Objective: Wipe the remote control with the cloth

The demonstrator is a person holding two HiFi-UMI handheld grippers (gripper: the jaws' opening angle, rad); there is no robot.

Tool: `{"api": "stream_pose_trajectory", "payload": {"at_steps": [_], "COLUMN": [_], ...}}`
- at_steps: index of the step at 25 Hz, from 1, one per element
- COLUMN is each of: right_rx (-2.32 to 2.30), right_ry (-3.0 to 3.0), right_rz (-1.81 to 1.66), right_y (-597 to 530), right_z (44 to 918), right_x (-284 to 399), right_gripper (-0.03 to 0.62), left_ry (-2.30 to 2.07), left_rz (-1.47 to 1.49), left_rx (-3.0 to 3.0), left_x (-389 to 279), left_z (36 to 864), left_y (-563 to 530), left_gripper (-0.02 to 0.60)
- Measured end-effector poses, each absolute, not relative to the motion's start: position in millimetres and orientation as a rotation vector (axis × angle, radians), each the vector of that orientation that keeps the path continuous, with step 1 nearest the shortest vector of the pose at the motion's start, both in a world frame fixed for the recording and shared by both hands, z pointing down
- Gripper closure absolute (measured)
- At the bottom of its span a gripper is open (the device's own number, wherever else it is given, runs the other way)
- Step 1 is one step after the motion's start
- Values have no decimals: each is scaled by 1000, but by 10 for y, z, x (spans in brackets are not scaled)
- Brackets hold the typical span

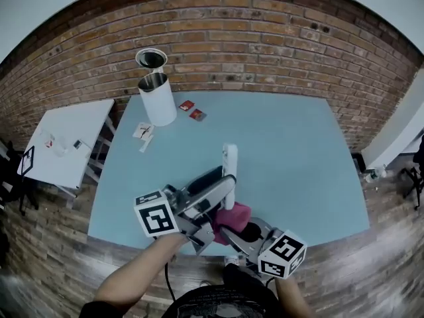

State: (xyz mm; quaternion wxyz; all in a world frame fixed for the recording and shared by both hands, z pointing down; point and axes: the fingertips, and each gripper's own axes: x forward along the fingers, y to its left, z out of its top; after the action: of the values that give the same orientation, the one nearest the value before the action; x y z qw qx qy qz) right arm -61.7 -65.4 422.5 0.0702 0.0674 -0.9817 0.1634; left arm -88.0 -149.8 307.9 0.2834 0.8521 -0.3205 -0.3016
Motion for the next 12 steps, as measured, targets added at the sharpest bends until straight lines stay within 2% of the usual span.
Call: {"api": "stream_pose_trajectory", "payload": {"at_steps": [12], "right_rx": [204], "right_ry": [-2852], "right_rz": [341], "right_y": [-677], "right_z": [4377], "right_x": [-668], "right_gripper": [531], "left_ry": [-590], "left_rz": [-979], "left_rx": [2107], "left_x": [-937], "left_z": [3127], "left_y": [-1406], "left_gripper": [344]}}
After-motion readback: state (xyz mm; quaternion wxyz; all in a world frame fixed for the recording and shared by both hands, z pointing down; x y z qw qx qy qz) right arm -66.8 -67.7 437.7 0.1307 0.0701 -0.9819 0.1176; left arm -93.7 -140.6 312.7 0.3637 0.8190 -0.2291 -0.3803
